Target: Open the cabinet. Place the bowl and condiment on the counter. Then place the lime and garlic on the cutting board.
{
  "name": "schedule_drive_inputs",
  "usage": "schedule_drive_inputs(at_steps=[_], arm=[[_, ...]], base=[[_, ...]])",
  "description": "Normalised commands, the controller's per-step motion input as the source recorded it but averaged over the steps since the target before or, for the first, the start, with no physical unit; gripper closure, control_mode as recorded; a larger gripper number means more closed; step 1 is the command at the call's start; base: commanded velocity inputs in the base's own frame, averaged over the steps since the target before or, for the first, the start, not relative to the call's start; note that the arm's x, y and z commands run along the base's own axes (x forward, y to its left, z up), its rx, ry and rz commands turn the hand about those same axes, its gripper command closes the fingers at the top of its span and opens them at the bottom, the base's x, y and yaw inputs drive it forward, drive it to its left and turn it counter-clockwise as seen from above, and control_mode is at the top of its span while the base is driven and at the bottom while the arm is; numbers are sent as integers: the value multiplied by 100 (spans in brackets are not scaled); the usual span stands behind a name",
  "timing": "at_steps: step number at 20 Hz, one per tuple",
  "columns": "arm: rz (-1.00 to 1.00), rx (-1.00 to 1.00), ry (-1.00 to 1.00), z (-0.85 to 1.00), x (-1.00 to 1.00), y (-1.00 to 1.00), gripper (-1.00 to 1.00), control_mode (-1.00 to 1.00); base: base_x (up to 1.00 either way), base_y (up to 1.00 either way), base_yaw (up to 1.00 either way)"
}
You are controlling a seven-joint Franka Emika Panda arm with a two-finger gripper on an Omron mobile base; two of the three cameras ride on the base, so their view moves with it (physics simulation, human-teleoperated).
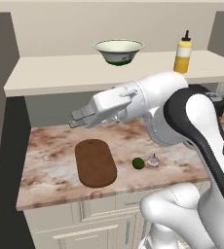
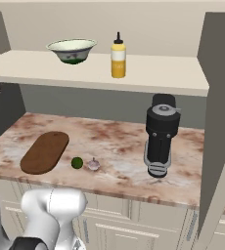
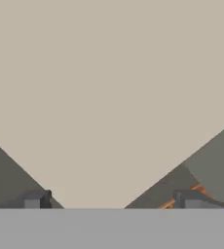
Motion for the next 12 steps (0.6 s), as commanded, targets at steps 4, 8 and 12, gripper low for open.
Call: schedule_drive_inputs(at_steps=[4, 8, 12], arm=[[-12, -21, -7, -13, 44, -23, -100, -100], [-7, -15, -25, 0, 25, -44, -100, -100], [-5, -19, -38, 0, 0, -19, -100, -100]], base=[[0, 0, 0], [0, 0, 0], [0, 0, 0]])
